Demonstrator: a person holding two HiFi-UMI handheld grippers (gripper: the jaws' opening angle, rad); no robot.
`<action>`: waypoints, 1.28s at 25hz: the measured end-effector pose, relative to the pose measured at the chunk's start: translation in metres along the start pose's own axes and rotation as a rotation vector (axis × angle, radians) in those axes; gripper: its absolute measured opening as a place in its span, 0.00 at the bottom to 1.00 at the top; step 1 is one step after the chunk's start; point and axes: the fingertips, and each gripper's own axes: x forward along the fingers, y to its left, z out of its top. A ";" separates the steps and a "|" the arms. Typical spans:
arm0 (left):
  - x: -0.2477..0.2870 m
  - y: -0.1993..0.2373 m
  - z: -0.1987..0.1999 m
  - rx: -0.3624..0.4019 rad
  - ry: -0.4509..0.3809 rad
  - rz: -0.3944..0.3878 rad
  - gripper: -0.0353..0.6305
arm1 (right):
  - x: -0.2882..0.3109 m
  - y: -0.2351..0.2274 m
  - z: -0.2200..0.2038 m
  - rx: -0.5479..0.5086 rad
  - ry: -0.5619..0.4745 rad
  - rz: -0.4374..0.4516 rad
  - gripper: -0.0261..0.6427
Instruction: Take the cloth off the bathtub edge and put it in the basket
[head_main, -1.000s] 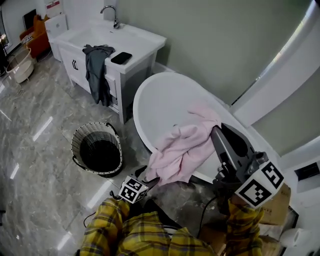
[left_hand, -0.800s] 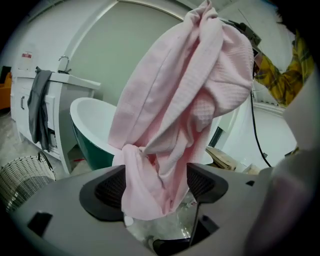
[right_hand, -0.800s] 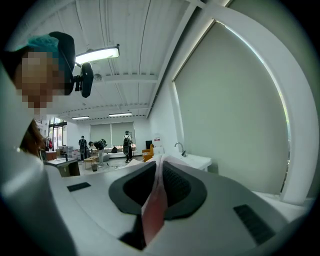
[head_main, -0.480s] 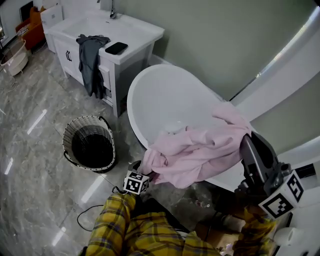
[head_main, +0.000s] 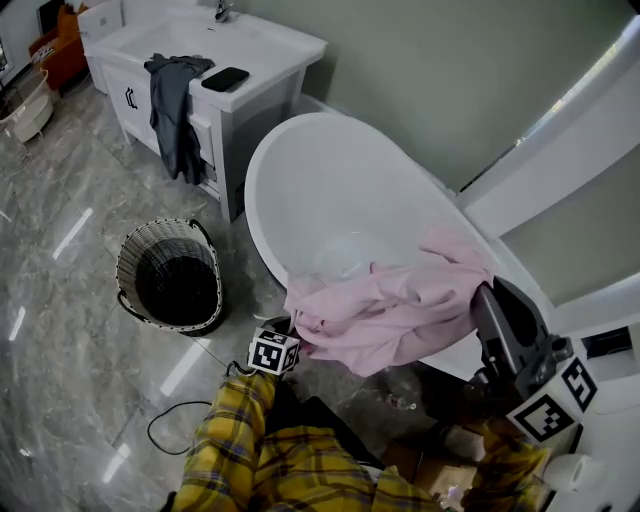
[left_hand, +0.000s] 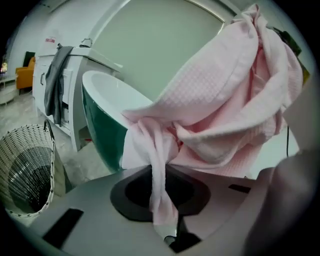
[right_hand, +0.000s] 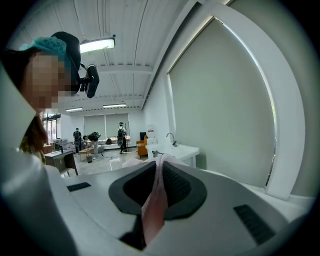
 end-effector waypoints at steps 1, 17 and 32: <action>-0.001 -0.002 0.003 0.009 -0.004 -0.006 0.15 | 0.001 -0.001 -0.003 0.000 0.004 0.005 0.12; -0.150 -0.035 0.188 0.008 -0.536 -0.047 0.12 | 0.044 0.029 0.004 -0.007 -0.061 0.219 0.12; -0.377 0.031 0.268 0.070 -0.897 0.174 0.12 | 0.155 0.149 0.039 -0.029 -0.135 0.541 0.12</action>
